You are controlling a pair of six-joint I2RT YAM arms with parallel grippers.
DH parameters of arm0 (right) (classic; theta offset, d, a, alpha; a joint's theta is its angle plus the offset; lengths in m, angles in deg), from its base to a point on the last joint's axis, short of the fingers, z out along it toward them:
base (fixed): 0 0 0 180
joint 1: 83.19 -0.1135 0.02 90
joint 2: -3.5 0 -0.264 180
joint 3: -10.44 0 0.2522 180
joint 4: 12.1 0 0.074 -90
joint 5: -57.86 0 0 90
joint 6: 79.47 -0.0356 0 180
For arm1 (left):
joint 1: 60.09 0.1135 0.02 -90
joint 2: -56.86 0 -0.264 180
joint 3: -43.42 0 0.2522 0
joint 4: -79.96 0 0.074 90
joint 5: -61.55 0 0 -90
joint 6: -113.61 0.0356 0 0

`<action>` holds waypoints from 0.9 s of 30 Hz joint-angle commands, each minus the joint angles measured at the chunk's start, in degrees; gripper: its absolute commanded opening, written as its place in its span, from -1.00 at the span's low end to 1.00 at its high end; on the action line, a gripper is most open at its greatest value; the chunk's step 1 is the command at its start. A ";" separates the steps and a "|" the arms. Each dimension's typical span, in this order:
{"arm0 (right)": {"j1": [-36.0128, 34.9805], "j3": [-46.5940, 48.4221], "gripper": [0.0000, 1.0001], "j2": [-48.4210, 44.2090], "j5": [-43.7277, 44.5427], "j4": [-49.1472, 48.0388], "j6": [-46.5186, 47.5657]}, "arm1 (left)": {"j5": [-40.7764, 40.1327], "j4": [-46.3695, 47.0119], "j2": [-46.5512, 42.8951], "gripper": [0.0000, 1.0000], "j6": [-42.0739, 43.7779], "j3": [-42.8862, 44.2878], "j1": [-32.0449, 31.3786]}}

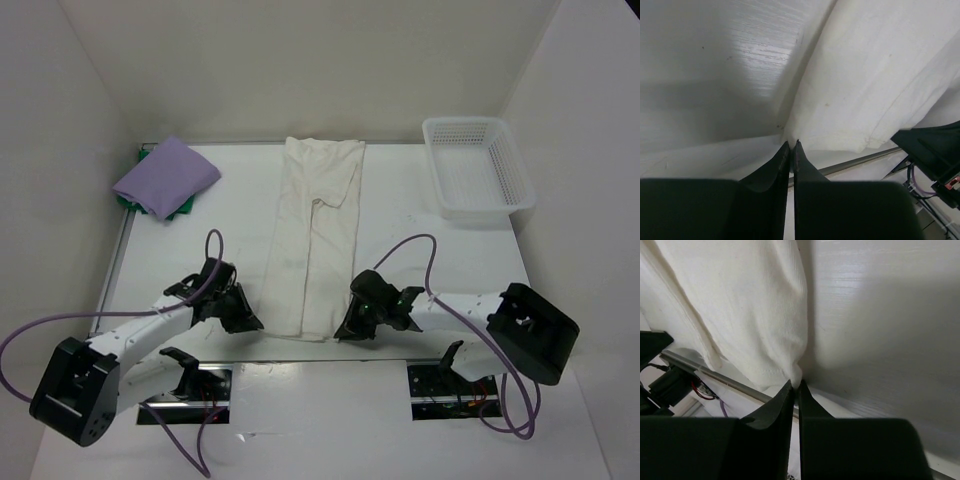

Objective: Fold and stack the t-shirts
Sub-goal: Grab the bottom of the folded rectangular tshirt with both arms, then fold the folded rectangular tshirt in 1/3 of the way

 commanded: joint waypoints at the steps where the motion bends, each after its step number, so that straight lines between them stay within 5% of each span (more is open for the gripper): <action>1: -0.50 2.38 -0.84 -1.74 2.28 1.61 0.27 | 1.21 -1.18 -2.36 -0.88 -1.24 -0.72 -0.98; 6: -5.50 -1.03 -0.94 -12.54 0.27 8.47 -5.00 | 4.81 -8.21 -6.66 -0.99 -0.62 1.82 -3.45; 13: -1.23 0.87 -0.94 -28.57 -1.76 20.60 -3.88 | 6.66 -16.40 -7.38 -0.99 2.89 13.85 -3.98; 19: 12.65 13.87 -0.94 -16.54 -1.76 22.98 14.64 | 5.35 -10.69 4.03 -0.99 5.96 25.98 -1.43; 27: 27.69 27.06 -0.94 1.04 -2.02 17.37 26.36 | -1.41 0.30 23.96 -0.99 8.96 40.92 4.11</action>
